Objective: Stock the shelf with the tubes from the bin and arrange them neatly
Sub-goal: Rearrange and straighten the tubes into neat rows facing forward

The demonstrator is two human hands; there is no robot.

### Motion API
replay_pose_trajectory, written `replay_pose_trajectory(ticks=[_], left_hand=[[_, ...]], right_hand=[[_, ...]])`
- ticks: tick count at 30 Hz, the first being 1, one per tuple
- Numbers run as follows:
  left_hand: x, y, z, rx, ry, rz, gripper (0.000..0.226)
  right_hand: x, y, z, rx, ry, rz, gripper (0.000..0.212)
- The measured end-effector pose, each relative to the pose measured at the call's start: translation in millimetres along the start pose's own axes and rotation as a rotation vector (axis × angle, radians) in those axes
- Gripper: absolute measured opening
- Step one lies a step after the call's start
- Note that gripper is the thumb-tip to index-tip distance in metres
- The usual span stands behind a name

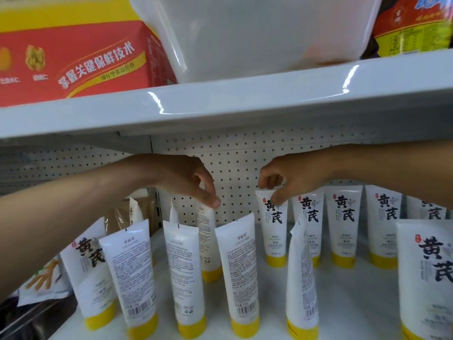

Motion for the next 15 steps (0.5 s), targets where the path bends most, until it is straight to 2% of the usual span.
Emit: replay_pose_trajectory(ticks=[2, 7, 9, 12, 15], left_hand=[[3, 2, 3, -0.045, 0.029, -0.004, 0.059], [12, 8, 14, -0.041, 0.017, 0.029, 0.05], [12, 10, 17, 0.004, 0.018, 0.064, 0.042], [13, 15, 17, 0.094, 0.03, 0.092, 0.018], [16, 25, 13, 0.078, -0.006, 0.098, 0.036]], right_hand=[[1, 2, -2, -0.003, 0.001, -0.004, 0.049], [3, 6, -6, -0.011, -0.002, -0.018, 0.041], [6, 8, -6, -0.023, -0.006, -0.028, 0.034], [11, 11, -6, -0.034, -0.016, -0.039, 0.028], [13, 13, -7, -0.053, -0.027, -0.038, 0.013]])
Point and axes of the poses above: each hand's wrist, its own y-axis towards the middle knuckle, its own x-axis out of the palm, z = x × y, the point moved 5 cm from there along y, towards the middle knuckle, and after that the axes turned 5 degrees about -z, right-handed, at the moved point
